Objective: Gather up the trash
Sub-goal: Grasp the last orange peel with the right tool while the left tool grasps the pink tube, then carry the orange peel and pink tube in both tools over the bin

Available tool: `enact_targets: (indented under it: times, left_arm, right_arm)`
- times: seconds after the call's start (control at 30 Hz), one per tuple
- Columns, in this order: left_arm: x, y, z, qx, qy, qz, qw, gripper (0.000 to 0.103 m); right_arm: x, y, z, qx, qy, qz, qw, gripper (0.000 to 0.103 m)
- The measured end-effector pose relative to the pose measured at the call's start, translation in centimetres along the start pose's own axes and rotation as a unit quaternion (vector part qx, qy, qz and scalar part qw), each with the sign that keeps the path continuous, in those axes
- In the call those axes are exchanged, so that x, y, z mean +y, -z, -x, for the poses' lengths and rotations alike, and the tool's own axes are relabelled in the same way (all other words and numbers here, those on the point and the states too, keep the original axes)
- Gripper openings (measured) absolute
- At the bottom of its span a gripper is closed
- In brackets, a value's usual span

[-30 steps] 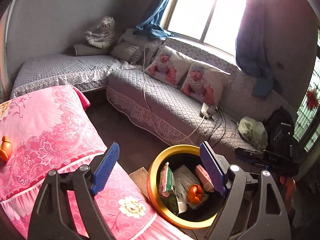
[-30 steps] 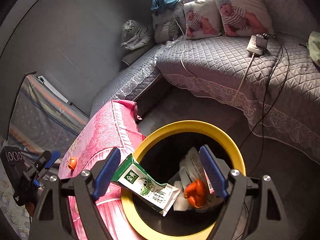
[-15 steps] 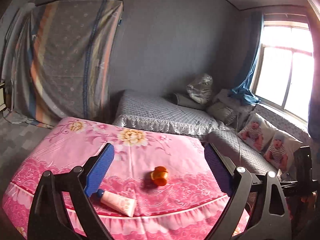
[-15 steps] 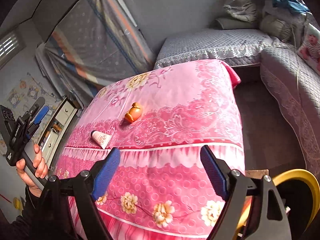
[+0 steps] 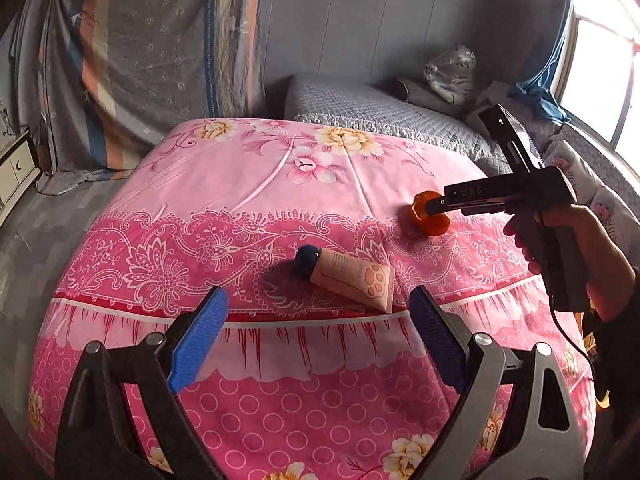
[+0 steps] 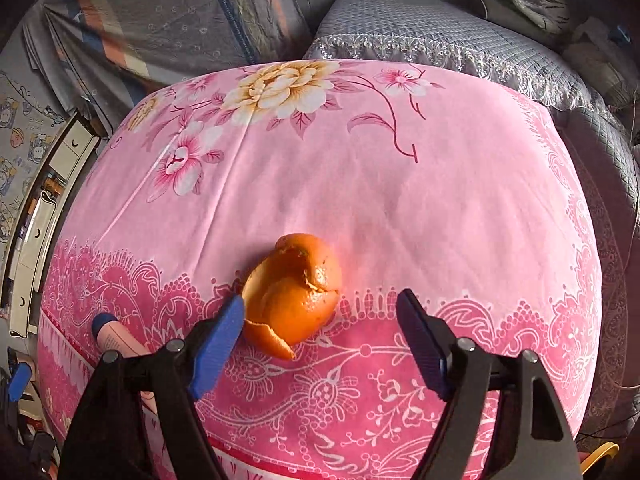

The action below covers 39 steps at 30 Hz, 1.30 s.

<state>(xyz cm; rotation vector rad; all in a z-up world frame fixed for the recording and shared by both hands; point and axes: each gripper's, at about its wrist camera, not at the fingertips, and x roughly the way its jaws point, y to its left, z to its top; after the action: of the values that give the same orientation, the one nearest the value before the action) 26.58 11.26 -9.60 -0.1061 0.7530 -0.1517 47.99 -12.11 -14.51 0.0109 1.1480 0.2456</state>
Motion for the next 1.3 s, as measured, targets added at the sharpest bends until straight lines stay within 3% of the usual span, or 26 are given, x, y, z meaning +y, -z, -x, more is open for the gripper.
enact_targets:
  times: [0.07,0.13,0.2,0.37,0.53,0.77,0.83,0.87,1.0,1.1,1.3]
  left_arm:
    - [-0.1,0.1,-1.2,0.02,0.004,0.0,0.9998,0.087]
    - [-0.4,0.2,-2.4,0.038,0.008,0.002,0.9993,0.087]
    - [-0.7,0.0,-3.6,0.058,0.005,0.008,0.9983,0.087]
    - [0.4,-1.5,-6.2,0.099,0.018,0.081,0.9917,0.087]
    - [1.9,-2.8,-8.9,0.129,0.03,0.17,0.9765,0.082]
    - [1.7,-2.9,-11.9,0.152,-0.004,0.195,0.969,0.071]
    - [1.5,-2.9,-12.3,0.152,-0.022,0.19,0.9698,0.066]
    - [1.4,-3.0,-12.4,0.148,-0.025,0.188,0.9706,0.055]
    - [1.2,-3.4,-12.0,0.124,-0.032,0.19,0.9735,0.044]
    - [1.1,-3.7,-10.9,0.099,-0.028,0.187,0.9768,0.039]
    - [-1.3,-4.3,-6.2,0.025,-0.019,0.128,0.9913,0.034]
  right_arm:
    - [0.5,-0.2,-0.8,0.008,-0.009,0.002,1.0,0.06]
    - [0.9,-0.2,-1.2,0.013,-0.015,0.009,1.0,0.036]
    - [1.2,0.0,-1.0,0.01,-0.015,0.018,1.0,0.026]
    - [1.2,0.9,0.8,-0.008,-0.057,0.033,0.998,0.024]
    - [0.7,2.0,4.2,-0.035,-0.102,0.037,0.993,0.025]
    - [0.5,3.6,7.9,-0.061,-0.138,0.057,0.987,0.025]
    - [0.3,3.9,8.6,-0.067,-0.143,0.058,0.986,0.025]
    - [0.2,4.0,8.9,-0.069,-0.146,0.057,0.985,0.025]
    - [-0.3,4.4,9.8,-0.073,-0.161,0.047,0.983,0.025]
    - [-0.8,4.8,10.5,-0.073,-0.167,0.038,0.982,0.025]
    - [-2.7,5.9,14.1,-0.095,-0.165,0.03,0.981,0.025]
